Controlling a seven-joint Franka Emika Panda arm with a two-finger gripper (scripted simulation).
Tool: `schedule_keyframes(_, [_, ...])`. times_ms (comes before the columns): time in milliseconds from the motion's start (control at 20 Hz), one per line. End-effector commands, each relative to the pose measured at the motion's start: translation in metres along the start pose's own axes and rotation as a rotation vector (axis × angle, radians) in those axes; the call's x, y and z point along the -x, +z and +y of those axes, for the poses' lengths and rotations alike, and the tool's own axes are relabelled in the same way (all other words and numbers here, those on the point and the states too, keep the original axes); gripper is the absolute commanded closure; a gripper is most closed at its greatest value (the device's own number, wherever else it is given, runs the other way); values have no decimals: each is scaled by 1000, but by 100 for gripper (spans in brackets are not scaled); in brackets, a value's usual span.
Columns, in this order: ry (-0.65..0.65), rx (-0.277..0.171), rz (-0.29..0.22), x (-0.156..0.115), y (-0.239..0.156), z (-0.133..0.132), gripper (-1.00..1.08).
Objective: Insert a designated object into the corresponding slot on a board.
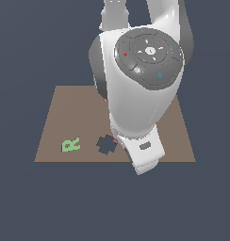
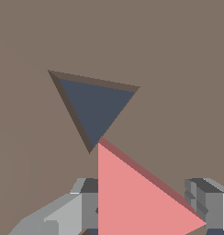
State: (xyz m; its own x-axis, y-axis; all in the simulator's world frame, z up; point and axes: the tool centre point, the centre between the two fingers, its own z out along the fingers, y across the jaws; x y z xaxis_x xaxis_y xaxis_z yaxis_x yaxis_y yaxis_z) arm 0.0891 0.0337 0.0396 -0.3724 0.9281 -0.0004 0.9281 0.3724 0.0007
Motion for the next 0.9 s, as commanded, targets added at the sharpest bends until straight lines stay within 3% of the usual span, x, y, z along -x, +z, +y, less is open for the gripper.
schedule_keyframes(0, [-104, 0, 0, -15, -1, -3, 108])
schedule_keyframes(450, [-362, -1, 0, -50, -1, -18, 108])
schedule_keyframes(850, [-460, -1, 0, -62, -1, -27, 108])
